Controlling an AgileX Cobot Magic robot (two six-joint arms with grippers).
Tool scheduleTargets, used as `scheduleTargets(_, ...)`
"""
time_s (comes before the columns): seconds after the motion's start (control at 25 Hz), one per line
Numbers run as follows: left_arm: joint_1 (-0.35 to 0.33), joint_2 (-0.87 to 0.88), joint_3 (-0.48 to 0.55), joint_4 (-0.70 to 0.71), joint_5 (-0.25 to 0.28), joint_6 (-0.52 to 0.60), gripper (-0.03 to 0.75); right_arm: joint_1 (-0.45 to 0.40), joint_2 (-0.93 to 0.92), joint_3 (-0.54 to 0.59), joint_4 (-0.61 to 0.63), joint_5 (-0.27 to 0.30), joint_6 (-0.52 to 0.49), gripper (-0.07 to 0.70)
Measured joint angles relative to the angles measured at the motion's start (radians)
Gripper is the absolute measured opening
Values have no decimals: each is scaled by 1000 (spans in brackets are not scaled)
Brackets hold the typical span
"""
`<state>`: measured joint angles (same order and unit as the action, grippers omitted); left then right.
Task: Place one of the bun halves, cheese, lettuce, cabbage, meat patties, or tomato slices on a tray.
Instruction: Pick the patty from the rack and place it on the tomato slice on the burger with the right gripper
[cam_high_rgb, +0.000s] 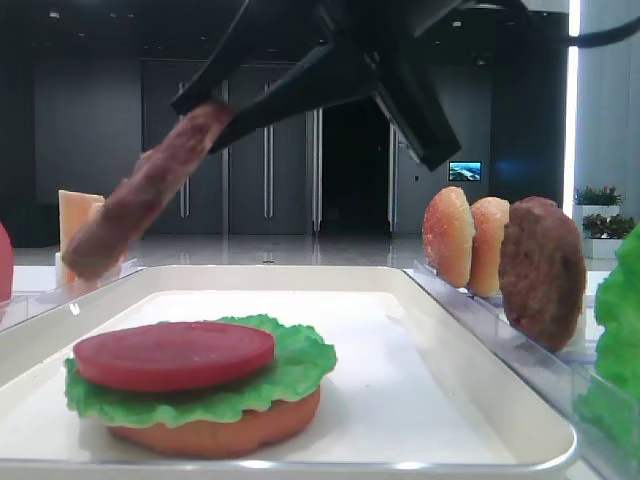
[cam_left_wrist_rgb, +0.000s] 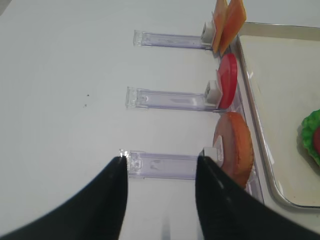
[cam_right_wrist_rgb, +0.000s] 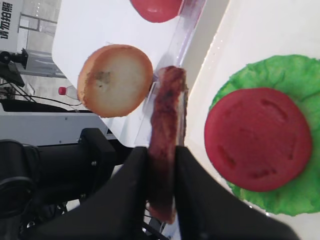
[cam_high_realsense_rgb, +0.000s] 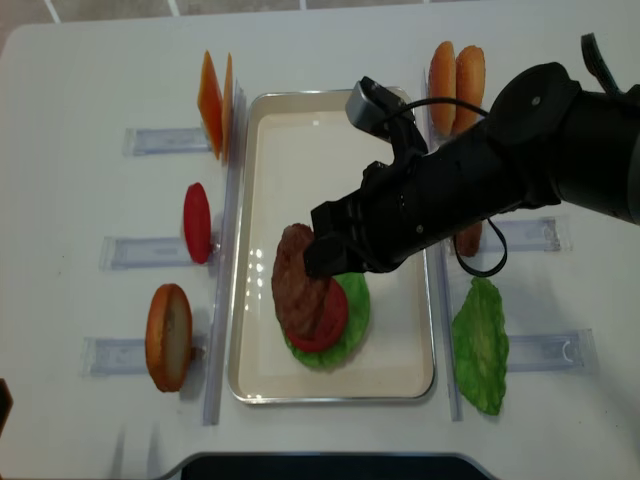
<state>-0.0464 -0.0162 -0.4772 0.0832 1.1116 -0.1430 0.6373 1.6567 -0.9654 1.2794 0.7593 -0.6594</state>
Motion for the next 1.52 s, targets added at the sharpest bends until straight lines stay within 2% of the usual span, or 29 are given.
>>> scheduleTargets(0.4, 0, 0, 0, 0, 0, 0, 344, 0, 98, 0, 38, -1, -71, 146)
scheduleTargets(1.04, 0, 0, 0, 0, 0, 0, 344, 0, 134, 0, 46, -6, -97, 148)
scheduleTargets(1.16, 0, 0, 0, 0, 0, 0, 344, 0, 132, 0, 35, -13, -97, 215)
scheduleTargets(1.36, 0, 0, 0, 0, 0, 0, 344, 0, 88, 0, -32, -57, -91, 443)
scheduleTargets(1.52, 0, 0, 0, 0, 0, 0, 344, 0, 37, 0, -126, -91, -20, 512)
